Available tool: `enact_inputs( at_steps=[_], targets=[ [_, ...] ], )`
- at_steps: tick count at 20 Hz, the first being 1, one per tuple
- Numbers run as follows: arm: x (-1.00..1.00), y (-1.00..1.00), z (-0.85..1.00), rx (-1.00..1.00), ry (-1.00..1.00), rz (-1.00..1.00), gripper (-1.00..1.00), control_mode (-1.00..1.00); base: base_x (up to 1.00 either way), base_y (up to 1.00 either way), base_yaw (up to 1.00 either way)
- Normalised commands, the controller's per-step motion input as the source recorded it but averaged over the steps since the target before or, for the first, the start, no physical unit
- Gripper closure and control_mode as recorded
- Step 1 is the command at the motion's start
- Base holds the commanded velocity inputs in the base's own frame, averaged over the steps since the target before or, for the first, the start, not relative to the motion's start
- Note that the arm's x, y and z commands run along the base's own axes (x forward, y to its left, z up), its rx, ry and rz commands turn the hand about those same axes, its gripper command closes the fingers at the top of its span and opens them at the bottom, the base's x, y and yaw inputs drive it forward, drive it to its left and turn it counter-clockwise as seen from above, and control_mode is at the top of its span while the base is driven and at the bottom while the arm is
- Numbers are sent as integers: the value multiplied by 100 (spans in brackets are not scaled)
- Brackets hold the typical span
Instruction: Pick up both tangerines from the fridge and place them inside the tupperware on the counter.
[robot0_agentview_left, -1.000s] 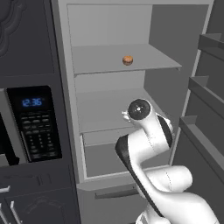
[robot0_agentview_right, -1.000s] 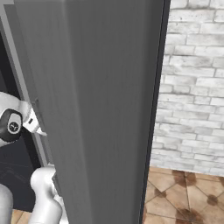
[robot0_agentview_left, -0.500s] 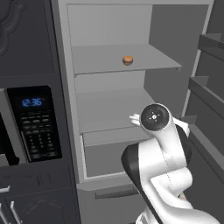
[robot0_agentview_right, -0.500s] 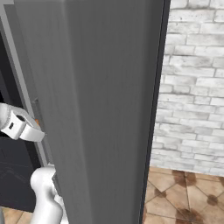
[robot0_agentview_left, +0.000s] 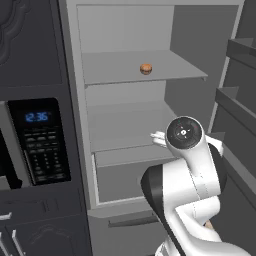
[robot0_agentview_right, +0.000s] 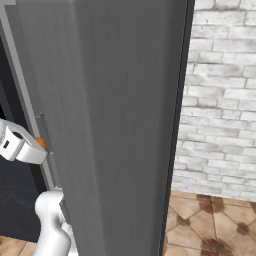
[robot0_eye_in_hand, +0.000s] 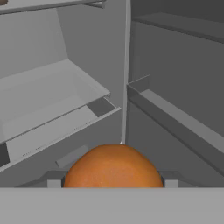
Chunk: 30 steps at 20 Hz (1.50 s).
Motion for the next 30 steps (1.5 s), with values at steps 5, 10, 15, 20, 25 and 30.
enact_inputs(
  at_steps=[5, 10, 15, 20, 25, 30],
  targets=[
    [-5, 0, 0, 0, 0, 0, 100, 100, -9, 4, 1],
    [0, 0, 0, 0, 0, 0, 100, 100, -60, 75, 25],
    [0, 0, 0, 0, 0, 0, 100, 100, -18, 100, 8],
    [0, 0, 0, 0, 0, 0, 100, 100, -3, 100, 0],
    [0, 0, 0, 0, 0, 0, 100, 100, 0, 100, 0],
    [0, 0, 0, 0, 0, 0, 100, 100, -4, 100, 0]
  ],
)
